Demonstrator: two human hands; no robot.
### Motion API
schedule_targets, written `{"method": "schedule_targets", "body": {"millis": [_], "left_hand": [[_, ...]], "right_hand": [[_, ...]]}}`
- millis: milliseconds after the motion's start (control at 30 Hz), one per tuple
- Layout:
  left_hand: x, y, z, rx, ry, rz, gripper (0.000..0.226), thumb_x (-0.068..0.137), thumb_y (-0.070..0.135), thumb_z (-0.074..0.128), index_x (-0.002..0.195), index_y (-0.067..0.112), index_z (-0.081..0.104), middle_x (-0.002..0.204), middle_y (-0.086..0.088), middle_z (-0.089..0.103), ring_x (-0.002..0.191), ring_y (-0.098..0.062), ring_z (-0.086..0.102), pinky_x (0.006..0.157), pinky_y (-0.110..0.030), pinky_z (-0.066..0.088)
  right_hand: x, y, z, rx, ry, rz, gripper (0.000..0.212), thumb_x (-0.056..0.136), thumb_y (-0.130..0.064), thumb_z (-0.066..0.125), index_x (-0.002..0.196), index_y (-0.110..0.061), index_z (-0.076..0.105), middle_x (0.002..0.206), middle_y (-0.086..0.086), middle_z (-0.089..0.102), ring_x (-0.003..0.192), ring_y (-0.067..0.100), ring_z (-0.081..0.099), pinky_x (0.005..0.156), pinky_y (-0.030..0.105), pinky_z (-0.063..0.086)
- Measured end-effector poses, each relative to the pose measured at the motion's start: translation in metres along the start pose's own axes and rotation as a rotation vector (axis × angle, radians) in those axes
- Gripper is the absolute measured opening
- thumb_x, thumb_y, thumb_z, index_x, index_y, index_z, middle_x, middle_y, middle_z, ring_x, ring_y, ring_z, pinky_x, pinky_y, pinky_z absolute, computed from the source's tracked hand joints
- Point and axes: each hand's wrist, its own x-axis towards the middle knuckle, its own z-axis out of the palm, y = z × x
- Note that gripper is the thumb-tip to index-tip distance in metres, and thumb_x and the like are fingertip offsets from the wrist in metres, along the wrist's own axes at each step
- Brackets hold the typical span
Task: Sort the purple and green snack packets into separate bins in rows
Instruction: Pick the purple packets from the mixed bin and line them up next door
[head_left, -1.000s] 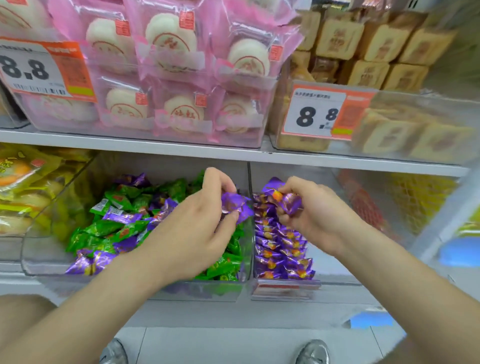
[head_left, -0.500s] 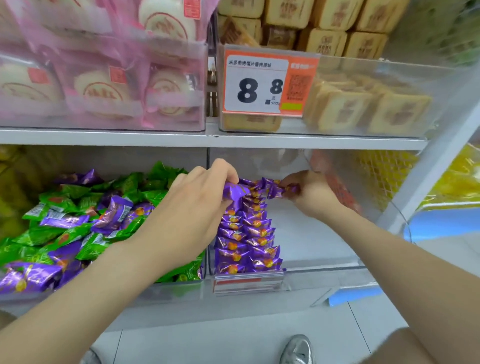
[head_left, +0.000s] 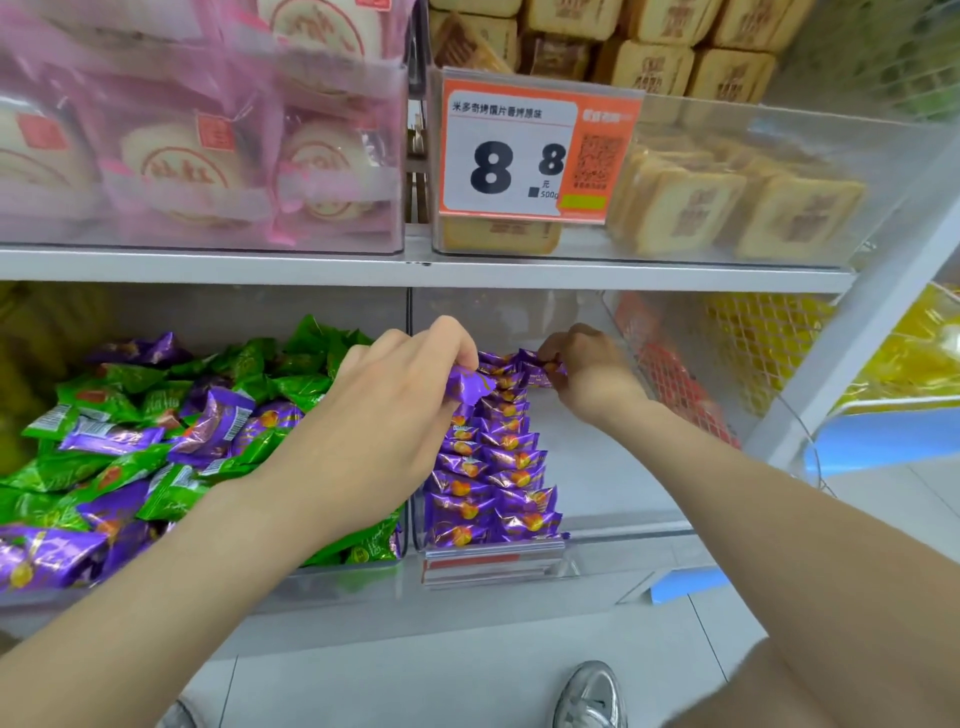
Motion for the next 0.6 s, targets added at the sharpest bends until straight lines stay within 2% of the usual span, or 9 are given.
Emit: {"method": "schedule_targets", "body": {"millis": [133,267,300,367,400,467,533,600], "left_hand": [[-0.001,-0.001,0.0,-0.035,0.005,-0.015,0.026,0.102,0.015,0.054,0.113,0.033,0.04,0.092,0.019,0.046,0.091,-0.015,0.043,0.088,-0.043,0.039],[-0.001,-0.004,-0.002,-0.134,0.009,-0.03,0.025,0.103,0.016,0.058,0.11,0.033,0.041,0.096,0.012,0.056,0.092,-0.015,0.049,0.083,-0.041,0.041],[-0.001,-0.005,-0.003,-0.171,0.016,-0.042,0.024,0.103,0.017,0.059,0.109,0.033,0.042,0.096,0.011,0.058,0.092,-0.015,0.052,0.08,-0.04,0.041],[-0.001,-0.006,-0.004,-0.26,0.042,-0.076,0.023,0.103,0.019,0.062,0.108,0.031,0.044,0.095,0.009,0.062,0.092,-0.015,0.057,0.077,-0.037,0.044],[0.0,-0.006,-0.005,-0.305,0.065,-0.088,0.022,0.102,0.02,0.064,0.107,0.031,0.045,0.095,0.009,0.063,0.092,-0.017,0.059,0.078,-0.037,0.045],[0.0,-0.005,-0.007,-0.386,0.105,-0.106,0.023,0.1,0.022,0.068,0.106,0.032,0.047,0.097,0.009,0.065,0.092,-0.022,0.063,0.08,-0.039,0.047],[0.001,-0.002,-0.009,-0.454,0.108,-0.112,0.025,0.098,0.022,0.071,0.105,0.034,0.049,0.101,0.011,0.067,0.093,-0.025,0.065,0.082,-0.047,0.05],[0.001,0.003,-0.007,-0.482,0.089,-0.104,0.028,0.097,0.02,0.072,0.106,0.033,0.05,0.101,0.011,0.069,0.092,-0.024,0.067,0.081,-0.053,0.052]], "right_hand": [[0.0,0.004,0.003,-0.013,0.025,-0.001,0.026,0.099,-0.011,0.064,0.12,-0.022,0.075,0.117,0.012,0.058,0.105,0.038,0.062,0.08,0.039,0.053],[-0.005,0.006,-0.002,0.009,0.056,0.009,0.029,0.097,-0.017,0.066,0.125,-0.022,0.071,0.122,0.01,0.061,0.116,0.034,0.058,0.09,0.044,0.056],[-0.008,0.003,-0.006,0.067,0.11,0.003,0.026,0.097,-0.017,0.064,0.121,-0.021,0.072,0.118,0.009,0.065,0.113,0.032,0.062,0.089,0.043,0.057],[-0.02,-0.013,-0.022,0.301,0.21,-0.001,0.019,0.096,-0.019,0.06,0.105,-0.019,0.076,0.098,0.006,0.075,0.091,0.025,0.071,0.077,0.036,0.058],[-0.03,-0.026,-0.034,0.484,0.183,0.024,0.019,0.097,-0.021,0.059,0.099,-0.017,0.077,0.085,0.005,0.077,0.077,0.022,0.071,0.069,0.033,0.056],[-0.053,-0.053,-0.058,0.901,-0.03,0.096,0.031,0.104,-0.029,0.055,0.094,-0.009,0.076,0.072,0.011,0.074,0.059,0.023,0.063,0.055,0.031,0.049],[-0.074,-0.071,-0.079,1.149,-0.292,0.157,0.049,0.107,-0.046,0.049,0.096,-0.004,0.073,0.076,0.021,0.073,0.056,0.029,0.06,0.048,0.029,0.043],[-0.089,-0.08,-0.09,1.227,-0.479,0.134,0.057,0.103,-0.056,0.051,0.104,-0.004,0.072,0.088,0.026,0.074,0.061,0.031,0.064,0.049,0.029,0.047]]}}
